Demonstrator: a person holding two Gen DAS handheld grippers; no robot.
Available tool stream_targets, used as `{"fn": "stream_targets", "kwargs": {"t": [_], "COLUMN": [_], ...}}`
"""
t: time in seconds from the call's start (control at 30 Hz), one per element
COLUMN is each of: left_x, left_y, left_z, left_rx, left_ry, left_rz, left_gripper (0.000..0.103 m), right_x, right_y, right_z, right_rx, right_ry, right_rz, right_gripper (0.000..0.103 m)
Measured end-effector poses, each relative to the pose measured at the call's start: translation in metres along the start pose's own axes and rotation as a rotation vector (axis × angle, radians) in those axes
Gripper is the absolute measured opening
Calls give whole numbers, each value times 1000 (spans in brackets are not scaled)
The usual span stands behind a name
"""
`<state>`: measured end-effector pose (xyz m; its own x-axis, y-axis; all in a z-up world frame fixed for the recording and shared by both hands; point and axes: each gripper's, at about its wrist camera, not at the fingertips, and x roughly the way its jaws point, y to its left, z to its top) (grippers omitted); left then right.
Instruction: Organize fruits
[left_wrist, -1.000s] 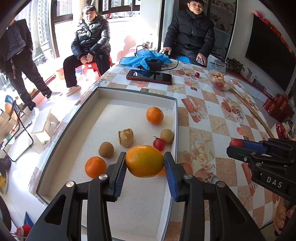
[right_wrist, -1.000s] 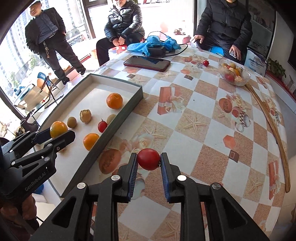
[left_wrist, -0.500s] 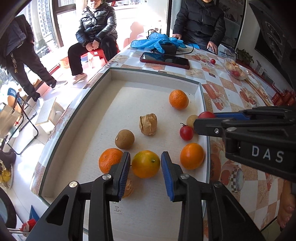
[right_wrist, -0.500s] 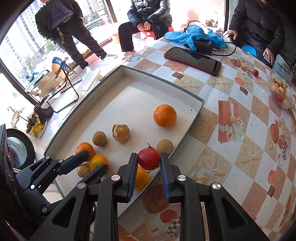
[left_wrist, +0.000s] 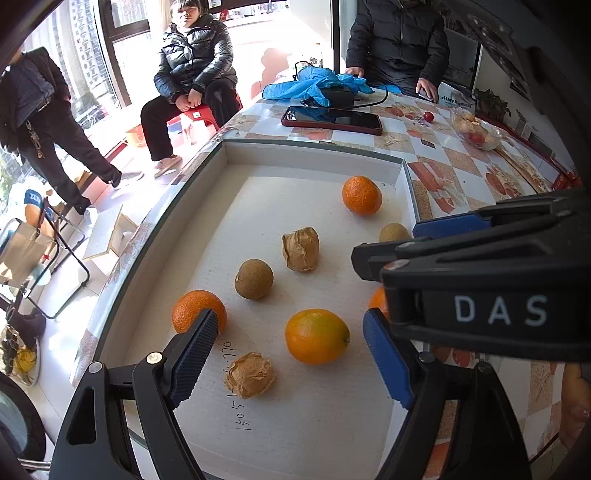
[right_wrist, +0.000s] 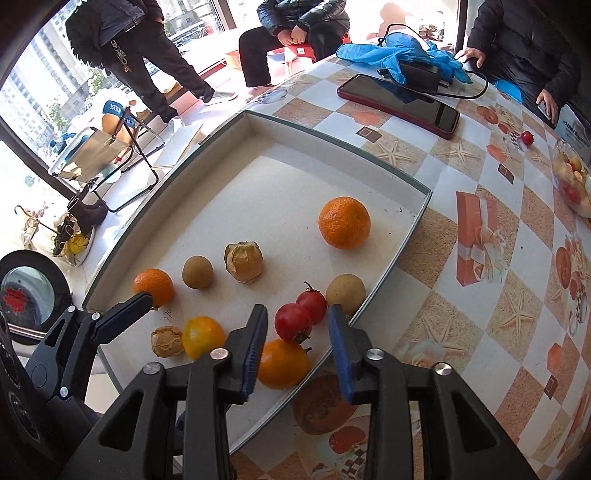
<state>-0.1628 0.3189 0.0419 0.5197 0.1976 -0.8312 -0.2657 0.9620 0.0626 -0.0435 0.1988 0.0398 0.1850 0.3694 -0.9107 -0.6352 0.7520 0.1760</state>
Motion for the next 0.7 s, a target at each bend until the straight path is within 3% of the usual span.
{"fn": "stream_targets", "kwargs": {"t": [0.03, 0.1, 0.17, 0.23, 0.3, 0.43, 0.7], "left_x": [-1, -1, -1, -3, -5, -7, -10], "left_y": [2, 7, 10, 11, 11, 8, -10], "left_z": [0, 0, -1, -3, -4, -6, -16], "left_rx": [-6, -27, -39, -45, -46, -45, 19], "left_ry": [-1, 10, 11, 9, 11, 20, 72], "left_rz": [-11, -34, -41, -32, -49, -72, 30], "left_gripper": [84, 87, 90, 103, 103, 103, 103], "right_x": [-4, -12, -17, -22, -25, -27, -25], "right_y": [1, 5, 9, 10, 8, -1, -8], "right_z": [0, 0, 0, -2, -5, -16, -35], "right_rx": [-3, -23, -53, -55, -47, -19, -2], "right_ry": [-15, -49, -57, -56, -54, -34, -7], "right_rz": [16, -55, -84, -96, -123, -130, -130], "right_gripper": [87, 96, 96, 96, 102, 103, 103]}}
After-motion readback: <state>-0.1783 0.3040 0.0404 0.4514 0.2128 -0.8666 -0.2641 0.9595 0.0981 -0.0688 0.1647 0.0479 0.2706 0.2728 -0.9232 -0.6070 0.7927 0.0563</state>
